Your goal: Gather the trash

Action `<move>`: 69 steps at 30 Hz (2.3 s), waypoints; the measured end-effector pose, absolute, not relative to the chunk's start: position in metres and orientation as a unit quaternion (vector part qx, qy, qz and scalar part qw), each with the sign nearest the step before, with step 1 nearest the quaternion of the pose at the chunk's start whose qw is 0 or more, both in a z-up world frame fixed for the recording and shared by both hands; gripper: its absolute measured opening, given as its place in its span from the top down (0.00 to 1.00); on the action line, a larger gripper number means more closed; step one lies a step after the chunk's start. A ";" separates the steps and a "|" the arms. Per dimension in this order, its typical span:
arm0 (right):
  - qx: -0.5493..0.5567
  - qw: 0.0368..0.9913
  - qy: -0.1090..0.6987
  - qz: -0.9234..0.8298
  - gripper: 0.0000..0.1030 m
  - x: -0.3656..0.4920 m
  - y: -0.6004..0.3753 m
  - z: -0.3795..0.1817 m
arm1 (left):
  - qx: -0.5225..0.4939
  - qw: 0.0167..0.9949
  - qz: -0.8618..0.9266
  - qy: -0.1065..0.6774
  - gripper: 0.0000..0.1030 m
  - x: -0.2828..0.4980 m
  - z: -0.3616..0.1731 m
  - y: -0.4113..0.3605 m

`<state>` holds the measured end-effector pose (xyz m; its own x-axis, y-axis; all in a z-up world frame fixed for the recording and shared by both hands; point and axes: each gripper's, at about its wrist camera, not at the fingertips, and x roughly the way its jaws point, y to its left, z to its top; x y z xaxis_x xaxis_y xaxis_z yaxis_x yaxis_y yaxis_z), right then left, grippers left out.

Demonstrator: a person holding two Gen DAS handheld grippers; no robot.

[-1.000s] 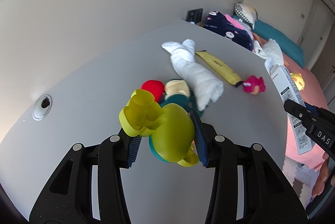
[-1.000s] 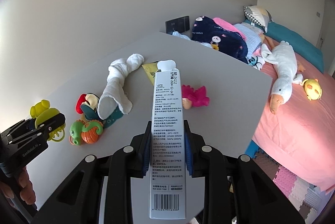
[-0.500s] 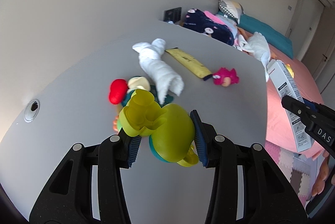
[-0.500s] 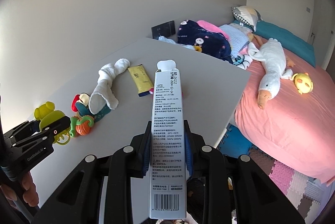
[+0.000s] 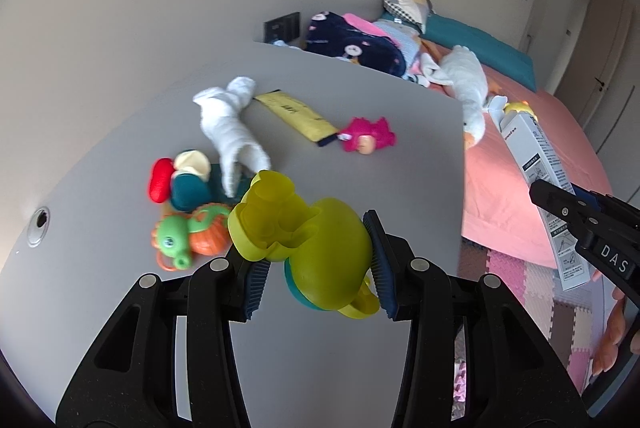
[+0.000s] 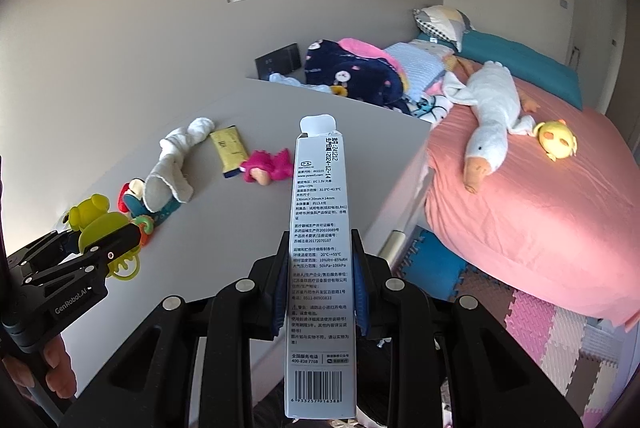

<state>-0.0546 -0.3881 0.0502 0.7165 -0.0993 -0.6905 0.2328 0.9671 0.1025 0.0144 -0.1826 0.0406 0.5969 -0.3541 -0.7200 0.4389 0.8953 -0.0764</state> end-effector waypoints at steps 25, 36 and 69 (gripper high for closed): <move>0.143 0.897 0.373 -0.187 0.73 -0.113 -0.483 0.027 | 0.113 0.852 -0.317 0.401 0.57 -0.026 0.023 -0.295; 0.168 0.882 0.377 -0.227 0.73 -0.132 -0.519 0.014 | 0.143 0.829 -0.353 0.409 0.57 -0.042 0.010 -0.340; 0.170 0.857 0.382 -0.300 0.33 -0.131 -0.566 0.004 | 0.163 0.812 -0.368 0.422 0.06 -0.033 -0.001 -0.377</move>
<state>-0.1314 -0.5661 0.0043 0.5286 -0.3841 -0.7570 0.6445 0.7620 0.0633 -0.0328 -0.3767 -0.0013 0.3731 -0.4599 -0.8058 0.7355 0.6760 -0.0452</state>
